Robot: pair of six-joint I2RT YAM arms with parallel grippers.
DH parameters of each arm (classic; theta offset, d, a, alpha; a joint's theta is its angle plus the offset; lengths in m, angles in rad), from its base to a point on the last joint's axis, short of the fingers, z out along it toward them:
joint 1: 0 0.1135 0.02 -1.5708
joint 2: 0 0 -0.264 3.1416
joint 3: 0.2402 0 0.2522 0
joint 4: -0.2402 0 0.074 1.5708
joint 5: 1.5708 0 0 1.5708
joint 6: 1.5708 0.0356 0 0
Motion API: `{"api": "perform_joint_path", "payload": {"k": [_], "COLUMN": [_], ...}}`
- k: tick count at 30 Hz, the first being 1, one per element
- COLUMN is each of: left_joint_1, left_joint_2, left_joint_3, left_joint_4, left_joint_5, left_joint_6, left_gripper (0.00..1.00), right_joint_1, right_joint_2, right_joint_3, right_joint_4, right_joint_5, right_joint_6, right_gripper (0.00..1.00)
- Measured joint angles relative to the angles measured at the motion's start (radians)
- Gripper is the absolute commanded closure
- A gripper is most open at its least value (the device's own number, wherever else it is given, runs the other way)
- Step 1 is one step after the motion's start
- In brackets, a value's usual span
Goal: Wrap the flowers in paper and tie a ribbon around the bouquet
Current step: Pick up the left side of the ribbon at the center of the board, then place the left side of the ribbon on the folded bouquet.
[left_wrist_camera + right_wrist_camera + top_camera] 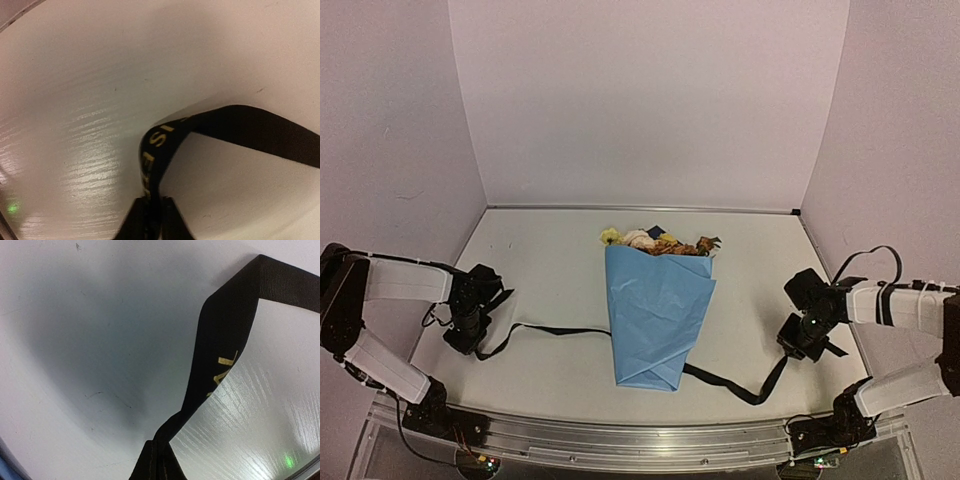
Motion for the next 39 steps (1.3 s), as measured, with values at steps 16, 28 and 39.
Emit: {"api": "perform_joint_path", "payload": {"k": [16, 28, 39], "left_joint_1": [0.175, 0.253, 0.26], "left_joint_2": [0.058, 0.247, 0.249], "left_joint_3": [0.119, 0.302, 0.308], "left_joint_4": [0.37, 0.584, 0.812], "left_joint_5": [-0.057, 0.033, 0.157], "left_joint_6": [0.338, 0.474, 0.59], "left_gripper": [1.0, 1.0, 1.0], "right_joint_1": [-0.241, -0.371, -0.401], "right_joint_2": [0.34, 0.502, 0.52], "right_joint_3": [0.437, 0.756, 0.838], "right_joint_4": [-0.014, -0.091, -0.166], "right_joint_5": [-0.027, -0.023, -0.024], "right_joint_6": [-0.126, -0.198, -0.256], "right_gripper": [1.0, 1.0, 1.0]}}
